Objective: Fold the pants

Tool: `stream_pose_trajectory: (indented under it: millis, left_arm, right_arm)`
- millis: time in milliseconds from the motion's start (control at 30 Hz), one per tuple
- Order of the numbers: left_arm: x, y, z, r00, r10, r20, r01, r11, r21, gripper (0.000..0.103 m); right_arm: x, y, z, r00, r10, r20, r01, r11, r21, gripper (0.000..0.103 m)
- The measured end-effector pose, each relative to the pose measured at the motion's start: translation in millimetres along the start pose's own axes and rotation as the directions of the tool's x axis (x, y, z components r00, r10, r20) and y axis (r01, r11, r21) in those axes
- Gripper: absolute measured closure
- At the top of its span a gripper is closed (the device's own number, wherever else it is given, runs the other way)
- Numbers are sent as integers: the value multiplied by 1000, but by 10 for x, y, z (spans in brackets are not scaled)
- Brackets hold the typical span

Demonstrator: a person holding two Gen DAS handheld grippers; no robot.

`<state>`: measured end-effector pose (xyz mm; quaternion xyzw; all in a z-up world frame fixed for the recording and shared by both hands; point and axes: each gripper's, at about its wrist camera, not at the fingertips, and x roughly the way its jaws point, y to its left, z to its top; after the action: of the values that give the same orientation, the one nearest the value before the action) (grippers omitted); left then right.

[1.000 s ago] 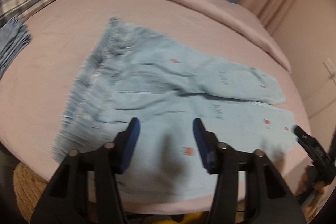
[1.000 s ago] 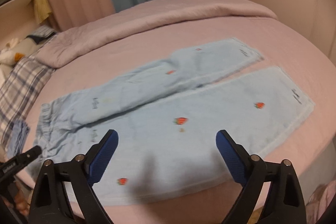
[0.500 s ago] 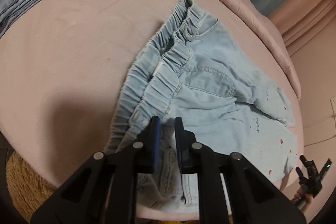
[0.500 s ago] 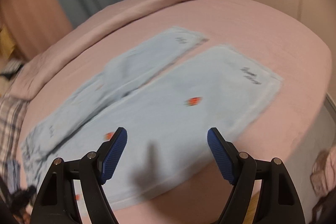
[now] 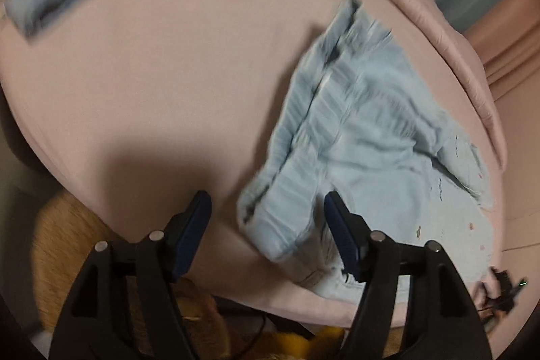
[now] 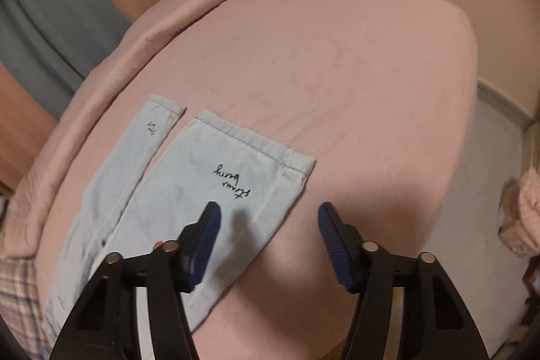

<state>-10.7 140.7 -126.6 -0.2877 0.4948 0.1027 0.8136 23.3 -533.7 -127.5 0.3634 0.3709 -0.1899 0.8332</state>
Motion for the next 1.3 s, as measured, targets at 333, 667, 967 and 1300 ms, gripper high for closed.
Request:
stream_pose_trajectory:
  millis: [333,667,967,1300]
  left_arm:
    - [-94,12,15,989,-135,61,138,989,-53,79]
    - [-48,64,156,997,-41,69,43,999,-28,80]
    - [-275,10,185,994,-33,101,31,999,20,79]
    - [-94,-2,189,996,81,47,-82,996,33,45]
  right_arm:
    - [183,-30,18,996,85,-41,-83,996,41,95]
    - [-280,75,-123,995,84,51,-80,994,-80,96]
    - [-307,9,-188,998,39,53,-34,996,-83,98]
    - [75,-11,-226,993,-110,-48,105,989,-101,96]
